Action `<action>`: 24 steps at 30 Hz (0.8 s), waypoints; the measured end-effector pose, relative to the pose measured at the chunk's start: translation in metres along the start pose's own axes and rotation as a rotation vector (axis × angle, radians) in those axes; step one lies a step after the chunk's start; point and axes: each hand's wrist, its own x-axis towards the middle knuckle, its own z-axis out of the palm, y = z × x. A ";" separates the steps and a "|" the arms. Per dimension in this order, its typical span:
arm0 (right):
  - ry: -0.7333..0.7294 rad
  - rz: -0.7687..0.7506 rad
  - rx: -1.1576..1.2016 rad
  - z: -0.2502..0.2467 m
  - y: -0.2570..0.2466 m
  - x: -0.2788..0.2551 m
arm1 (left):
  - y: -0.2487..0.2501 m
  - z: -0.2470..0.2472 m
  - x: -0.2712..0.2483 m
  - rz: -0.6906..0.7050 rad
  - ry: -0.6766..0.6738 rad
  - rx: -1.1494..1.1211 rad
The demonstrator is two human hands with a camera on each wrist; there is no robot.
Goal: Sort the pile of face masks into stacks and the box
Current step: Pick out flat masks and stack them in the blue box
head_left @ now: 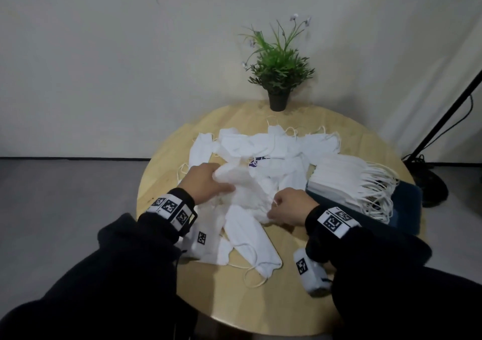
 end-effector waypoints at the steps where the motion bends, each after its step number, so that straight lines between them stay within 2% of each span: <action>1: 0.020 0.008 0.026 -0.001 0.001 0.001 | -0.005 -0.005 0.003 -0.017 -0.037 0.011; 4: 0.089 0.012 0.204 -0.004 0.006 0.005 | -0.013 -0.017 0.012 -0.066 -0.230 0.086; 5: 0.117 0.018 0.245 -0.004 0.007 0.006 | -0.013 -0.020 0.019 -0.077 -0.209 0.063; 7: 0.167 0.035 0.311 -0.002 0.009 0.011 | -0.008 -0.029 0.041 -0.067 -0.058 -0.009; 9: 0.189 0.058 0.342 -0.001 0.011 0.015 | 0.002 -0.032 0.074 -0.038 0.050 0.020; 17: 0.255 0.090 0.424 -0.005 0.023 0.030 | 0.044 0.009 0.184 -0.018 -0.056 0.304; 22: 0.278 0.096 0.521 -0.007 0.029 0.038 | 0.033 0.026 0.208 -0.061 -0.176 0.427; 24: 0.274 0.091 0.532 -0.009 0.029 0.039 | 0.035 0.023 0.206 -0.080 -0.166 0.437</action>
